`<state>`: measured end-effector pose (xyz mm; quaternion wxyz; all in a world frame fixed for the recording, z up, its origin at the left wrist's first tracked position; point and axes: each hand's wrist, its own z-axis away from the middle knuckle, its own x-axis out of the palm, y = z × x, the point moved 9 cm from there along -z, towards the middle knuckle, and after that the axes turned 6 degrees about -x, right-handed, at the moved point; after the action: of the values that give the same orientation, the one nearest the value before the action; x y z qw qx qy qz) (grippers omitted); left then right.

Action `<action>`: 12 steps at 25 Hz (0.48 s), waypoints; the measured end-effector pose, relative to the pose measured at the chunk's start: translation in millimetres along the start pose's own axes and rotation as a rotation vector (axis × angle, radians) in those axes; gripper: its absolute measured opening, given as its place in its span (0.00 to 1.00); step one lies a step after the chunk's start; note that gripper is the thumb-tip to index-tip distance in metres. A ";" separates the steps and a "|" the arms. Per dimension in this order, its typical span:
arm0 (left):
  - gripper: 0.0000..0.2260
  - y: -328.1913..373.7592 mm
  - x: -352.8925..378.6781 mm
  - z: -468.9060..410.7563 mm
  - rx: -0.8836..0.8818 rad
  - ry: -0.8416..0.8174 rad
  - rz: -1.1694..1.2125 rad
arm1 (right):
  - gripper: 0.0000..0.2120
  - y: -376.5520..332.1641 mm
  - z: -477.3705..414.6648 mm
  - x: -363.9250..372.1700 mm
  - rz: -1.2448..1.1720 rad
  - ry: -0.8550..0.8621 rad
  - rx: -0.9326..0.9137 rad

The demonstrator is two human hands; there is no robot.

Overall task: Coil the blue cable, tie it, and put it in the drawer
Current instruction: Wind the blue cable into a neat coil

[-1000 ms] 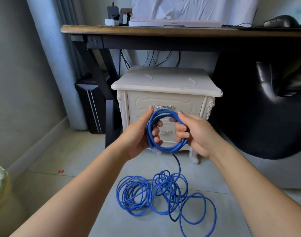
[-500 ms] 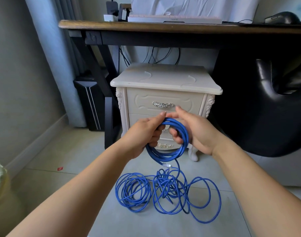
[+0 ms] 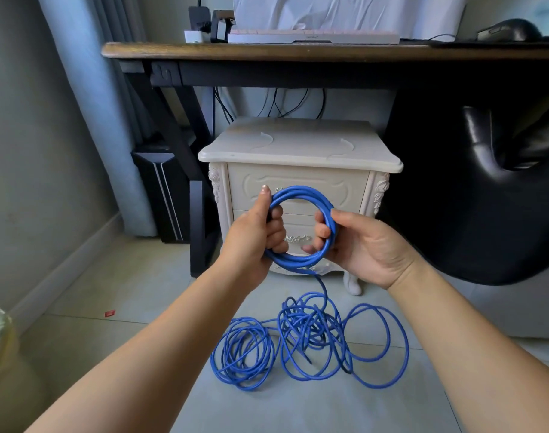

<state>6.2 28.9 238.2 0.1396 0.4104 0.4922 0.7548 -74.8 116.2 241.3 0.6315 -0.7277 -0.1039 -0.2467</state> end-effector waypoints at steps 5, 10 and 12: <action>0.18 -10.5 7.7 2.4 -0.148 -0.155 0.074 | 0.09 -10.5 -4.1 3.6 0.070 0.102 -0.032; 0.21 -15.1 8.1 14.1 -0.282 -0.312 -0.268 | 0.11 -1.5 4.4 6.5 0.299 0.037 0.153; 0.21 -21.1 10.1 19.8 -0.312 -0.375 -0.447 | 0.11 4.8 9.9 10.3 0.443 -0.024 0.242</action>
<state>10.8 57.5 228.5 0.4513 0.3978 0.4141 0.6831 -61.5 123.3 241.4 0.7514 -0.6547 0.0220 -0.0795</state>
